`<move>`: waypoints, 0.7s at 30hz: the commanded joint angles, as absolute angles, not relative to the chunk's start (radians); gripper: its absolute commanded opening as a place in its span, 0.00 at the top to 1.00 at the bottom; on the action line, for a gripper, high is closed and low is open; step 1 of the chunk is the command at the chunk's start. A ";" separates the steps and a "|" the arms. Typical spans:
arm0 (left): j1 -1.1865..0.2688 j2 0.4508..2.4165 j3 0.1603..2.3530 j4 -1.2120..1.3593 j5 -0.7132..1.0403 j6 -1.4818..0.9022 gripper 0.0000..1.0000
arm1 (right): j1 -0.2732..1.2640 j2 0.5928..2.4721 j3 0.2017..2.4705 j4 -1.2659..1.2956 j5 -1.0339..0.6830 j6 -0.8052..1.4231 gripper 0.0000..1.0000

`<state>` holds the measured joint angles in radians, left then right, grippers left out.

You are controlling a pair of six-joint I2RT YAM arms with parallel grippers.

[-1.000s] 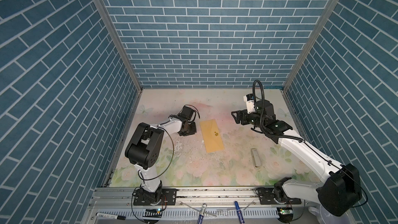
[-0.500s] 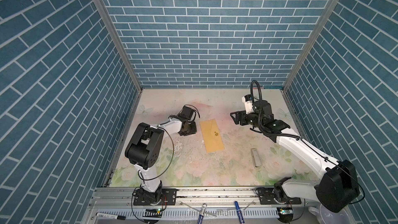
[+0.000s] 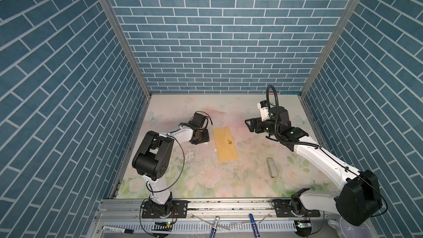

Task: Place the letter into the envelope and seal it
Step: 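Lower the capped glue stick beside the envelope with the left gripper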

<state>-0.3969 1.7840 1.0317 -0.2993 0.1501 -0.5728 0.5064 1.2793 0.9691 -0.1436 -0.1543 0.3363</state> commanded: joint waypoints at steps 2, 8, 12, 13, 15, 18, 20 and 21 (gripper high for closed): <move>-0.391 1.774 1.031 -0.310 0.123 -0.569 0.52 | 0.499 1.273 0.956 -0.146 -0.158 0.357 0.17; -0.392 1.799 1.059 -0.301 0.133 -0.567 0.52 | 0.497 1.276 0.956 -0.149 -0.163 0.354 0.17; -0.392 1.813 1.070 -0.295 0.139 -0.570 0.55 | 0.495 1.275 0.954 -0.153 -0.161 0.354 0.17; -0.391 1.817 1.073 -0.293 0.140 -0.571 0.55 | 0.495 1.276 0.954 -0.152 -0.162 0.354 0.17; -0.391 1.823 1.076 -0.290 0.144 -0.572 0.57 | 0.496 1.276 0.952 -0.153 -0.161 0.354 0.17; -0.391 1.829 1.076 -0.288 0.146 -0.574 0.59 | 0.494 1.275 0.950 -0.156 -0.161 0.354 0.17; -0.391 1.831 1.076 -0.288 0.147 -0.574 0.60 | 0.494 1.276 0.950 -0.155 -0.161 0.355 0.17; -0.391 1.831 1.076 -0.288 0.147 -0.574 0.61 | 0.494 1.276 0.950 -0.156 -0.162 0.355 0.17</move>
